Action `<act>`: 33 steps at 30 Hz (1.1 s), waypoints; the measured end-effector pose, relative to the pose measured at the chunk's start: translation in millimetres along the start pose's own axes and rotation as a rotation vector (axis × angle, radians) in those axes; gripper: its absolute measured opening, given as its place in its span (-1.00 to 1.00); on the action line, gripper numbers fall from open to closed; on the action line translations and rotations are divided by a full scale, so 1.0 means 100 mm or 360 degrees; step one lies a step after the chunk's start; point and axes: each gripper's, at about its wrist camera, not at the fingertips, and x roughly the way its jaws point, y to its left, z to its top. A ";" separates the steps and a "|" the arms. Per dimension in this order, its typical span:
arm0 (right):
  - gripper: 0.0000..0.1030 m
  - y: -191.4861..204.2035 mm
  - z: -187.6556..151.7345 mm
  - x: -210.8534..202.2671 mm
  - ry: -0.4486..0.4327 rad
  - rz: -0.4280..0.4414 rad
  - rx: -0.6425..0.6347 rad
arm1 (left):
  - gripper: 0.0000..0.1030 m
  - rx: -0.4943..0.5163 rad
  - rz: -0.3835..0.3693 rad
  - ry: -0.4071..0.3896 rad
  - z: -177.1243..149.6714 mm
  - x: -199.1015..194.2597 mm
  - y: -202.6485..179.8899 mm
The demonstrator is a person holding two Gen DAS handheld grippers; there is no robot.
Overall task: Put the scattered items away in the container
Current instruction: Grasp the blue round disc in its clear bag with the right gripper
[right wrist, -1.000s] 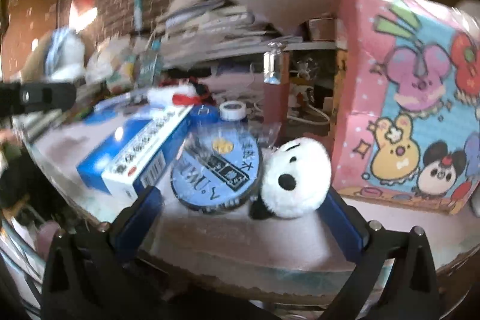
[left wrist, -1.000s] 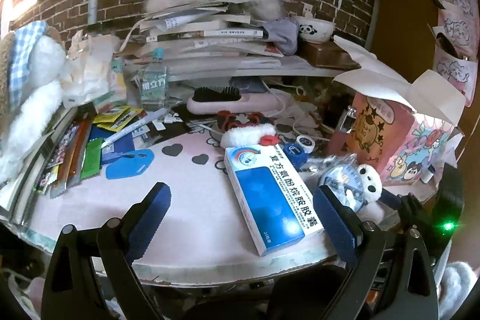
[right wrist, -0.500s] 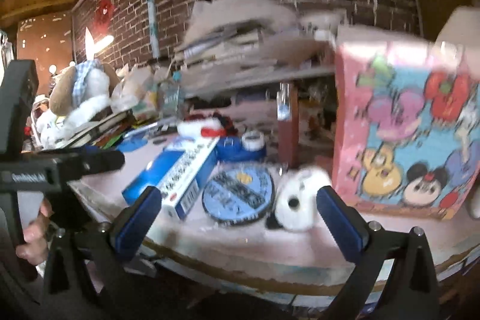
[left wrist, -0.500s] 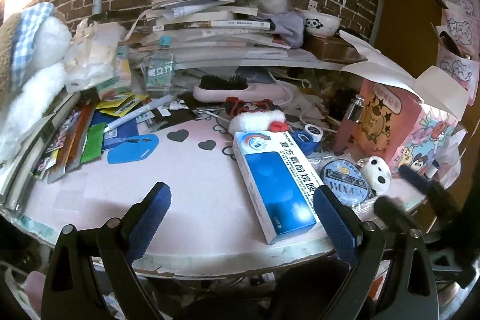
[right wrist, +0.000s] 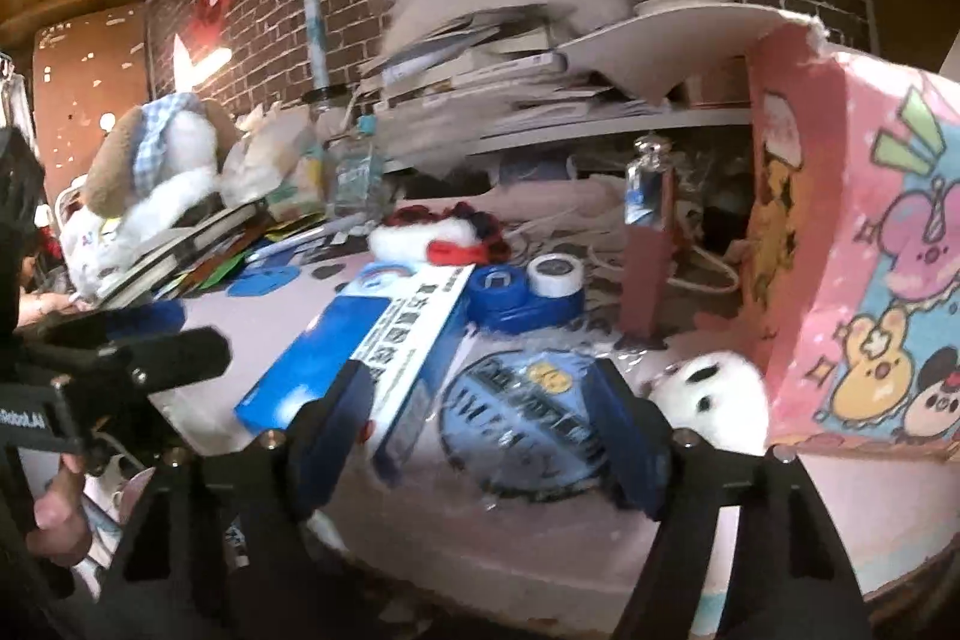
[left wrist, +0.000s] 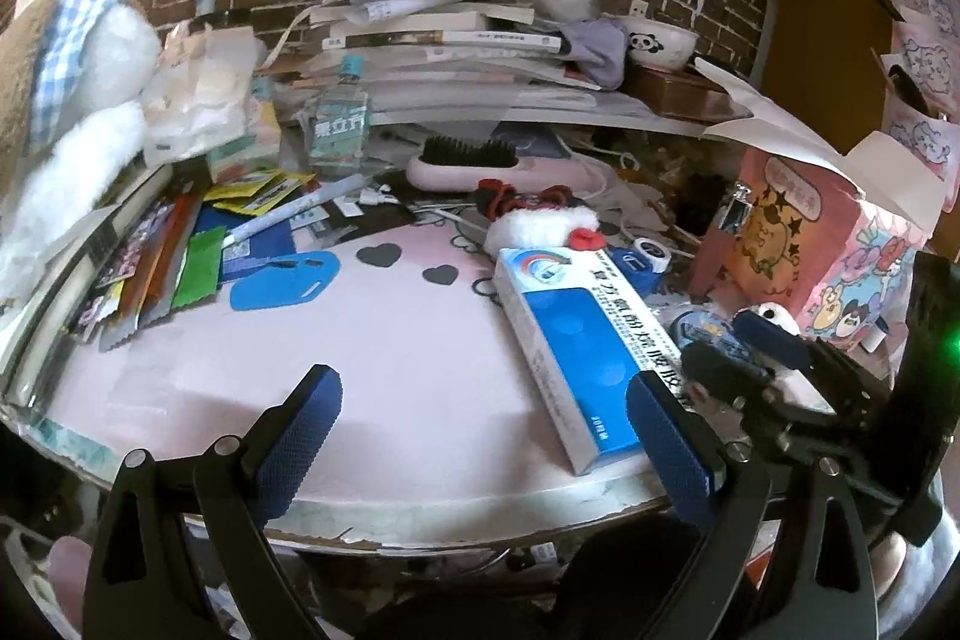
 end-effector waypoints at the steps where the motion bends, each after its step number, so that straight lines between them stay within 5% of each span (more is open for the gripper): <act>1: 0.37 -0.03 0.00 0.02 0.0006 -0.0008 0.0019 | 0.85 -0.0004 0.0000 0.0002 0.00 0.01 0.01; 7: 0.33 -0.08 -0.01 0.04 0.0035 -0.0090 -0.0014 | 0.85 0.0026 -0.0016 0.0004 0.01 0.03 -0.05; 11: 0.69 0.00 -0.04 0.04 0.0037 -0.0095 -0.0062 | 0.85 0.0063 -0.0010 0.0012 0.00 0.05 -0.13; 17: 0.70 0.11 -0.09 0.16 0.0091 -0.0215 -0.0154 | 0.85 0.0040 -0.0013 -0.0014 -0.01 -0.01 -0.08; 23: 0.70 0.14 -0.09 0.27 0.0111 -0.0188 -0.0135 | 0.85 0.0013 -0.0004 -0.0019 -0.02 -0.03 -0.02; 33: 0.27 0.12 -0.08 0.26 0.0086 -0.0135 -0.0140 | 0.85 0.0013 -0.0013 -0.0014 -0.03 -0.01 -0.04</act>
